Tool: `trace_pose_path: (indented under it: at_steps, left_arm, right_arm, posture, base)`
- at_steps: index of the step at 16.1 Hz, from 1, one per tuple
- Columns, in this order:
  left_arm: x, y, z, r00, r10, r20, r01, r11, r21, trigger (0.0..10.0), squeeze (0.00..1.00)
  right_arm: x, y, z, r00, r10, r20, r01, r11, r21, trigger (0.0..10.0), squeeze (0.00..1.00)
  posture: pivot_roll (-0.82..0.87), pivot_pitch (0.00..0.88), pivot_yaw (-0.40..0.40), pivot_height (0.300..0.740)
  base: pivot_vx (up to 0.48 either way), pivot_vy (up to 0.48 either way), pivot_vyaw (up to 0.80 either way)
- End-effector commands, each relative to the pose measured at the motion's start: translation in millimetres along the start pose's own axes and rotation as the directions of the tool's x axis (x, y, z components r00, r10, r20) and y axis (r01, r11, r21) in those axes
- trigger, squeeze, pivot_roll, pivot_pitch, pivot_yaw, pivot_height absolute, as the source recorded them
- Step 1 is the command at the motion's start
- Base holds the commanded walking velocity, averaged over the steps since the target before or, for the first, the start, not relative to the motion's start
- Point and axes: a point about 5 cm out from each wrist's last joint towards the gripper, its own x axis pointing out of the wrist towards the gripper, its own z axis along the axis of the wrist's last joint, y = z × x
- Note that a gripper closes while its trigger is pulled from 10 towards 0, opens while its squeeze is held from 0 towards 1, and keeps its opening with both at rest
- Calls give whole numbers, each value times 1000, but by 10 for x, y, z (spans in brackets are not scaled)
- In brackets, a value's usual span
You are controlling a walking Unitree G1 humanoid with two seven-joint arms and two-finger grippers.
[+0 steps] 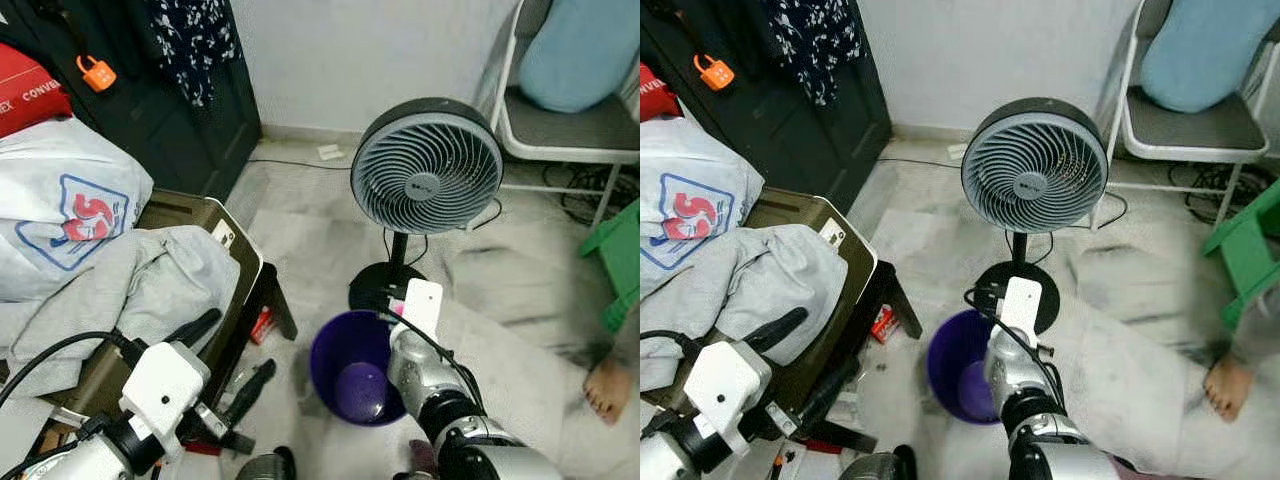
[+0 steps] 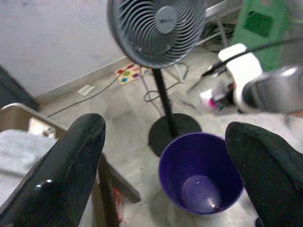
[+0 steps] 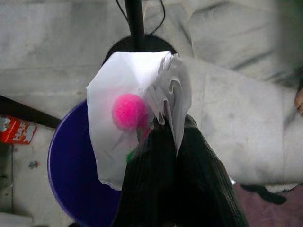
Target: Clean up the room
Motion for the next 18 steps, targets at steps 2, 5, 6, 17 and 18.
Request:
trace_pose_path:
  at_steps: [2, 5, 6, 17, 18]
  left_arm:
    - [3, 13, 19, 998, -62, -12, 62, 998, 11, 10000, 0]
    - [79, 40, 24, 998, -64, -11, 65, 998, 8, 10000, 0]
    - [79, 41, 19, 998, -61, -13, 61, 998, 1, 10000, 0]
    - [376, 35, -64, 997, -68, 24, 68, 997, -31, 10000, 0]
    - [424, 44, -77, 998, -56, 36, 57, 998, -29, 10000, 0]
  right_arm:
    - [-53, 142, -46, 999, 53, 4, -53, 998, -20, 10000, 0]
    - [-48, 126, -71, 999, 45, 6, -45, 999, -9, 10000, 1000]
    - [-46, 121, -71, 999, 40, 7, -40, 999, -14, 10000, 1000]
    - [10, 84, 388, 977, 82, 197, -87, 996, 19, 10000, 1000]
    - [-26, 150, 490, 956, 131, 263, -131, 991, -18, 10000, 1000]
  posture:
    - [267, 230, 141, 740]
    - [263, 218, 147, 740]
    - [263, 218, 147, 740]
    - [176, 147, 105, 740]
    - [163, 134, 100, 740]
  base:
    - [0, 0, 0]
    - [0, 0, 0]
    - [0, 0, 0]
    - [0, 0, 0]
    - [0, 0, 0]
